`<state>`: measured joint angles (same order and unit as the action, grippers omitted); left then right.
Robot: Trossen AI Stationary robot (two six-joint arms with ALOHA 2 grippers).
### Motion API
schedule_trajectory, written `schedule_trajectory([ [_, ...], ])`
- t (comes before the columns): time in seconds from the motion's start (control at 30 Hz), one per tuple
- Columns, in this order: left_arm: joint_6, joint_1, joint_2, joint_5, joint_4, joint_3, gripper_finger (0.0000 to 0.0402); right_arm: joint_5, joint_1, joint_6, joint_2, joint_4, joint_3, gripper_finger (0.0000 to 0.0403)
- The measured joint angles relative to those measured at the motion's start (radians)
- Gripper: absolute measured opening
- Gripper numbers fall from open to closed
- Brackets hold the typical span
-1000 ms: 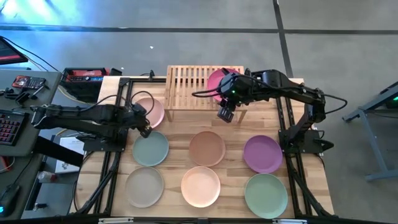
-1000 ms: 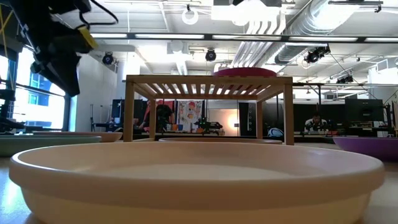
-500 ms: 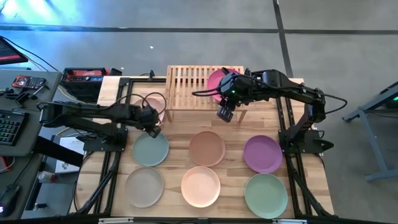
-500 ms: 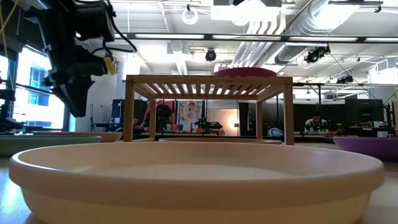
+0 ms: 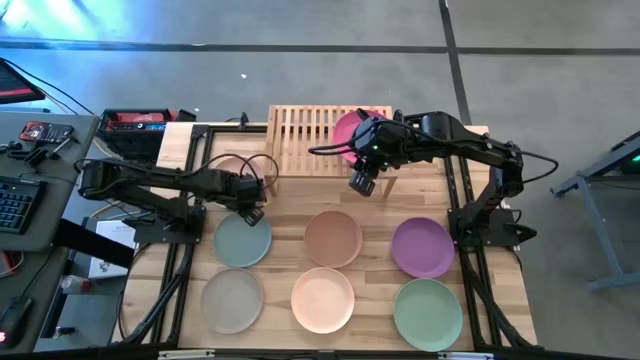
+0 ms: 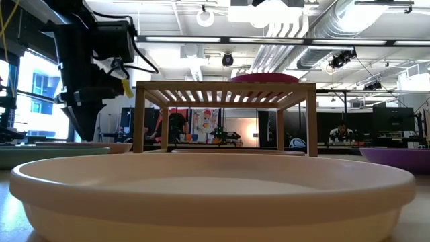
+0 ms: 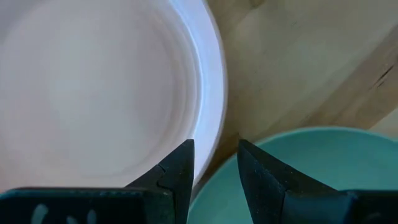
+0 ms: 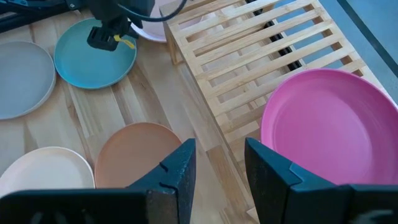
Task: Place and stack plates onto a shelf
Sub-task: Stack the orange plate on top of the pink plate on the shelf
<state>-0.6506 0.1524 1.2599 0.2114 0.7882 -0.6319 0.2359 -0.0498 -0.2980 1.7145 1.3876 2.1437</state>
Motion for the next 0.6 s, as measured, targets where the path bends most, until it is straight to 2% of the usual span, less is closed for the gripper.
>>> schedule_trajectory([
  [0.6, 0.016, 0.0, 0.152, 0.01, -0.047, 0.0, 0.0109, 0.0, 0.0, 0.007, 0.0, 0.0, 0.0, 0.0112],
])
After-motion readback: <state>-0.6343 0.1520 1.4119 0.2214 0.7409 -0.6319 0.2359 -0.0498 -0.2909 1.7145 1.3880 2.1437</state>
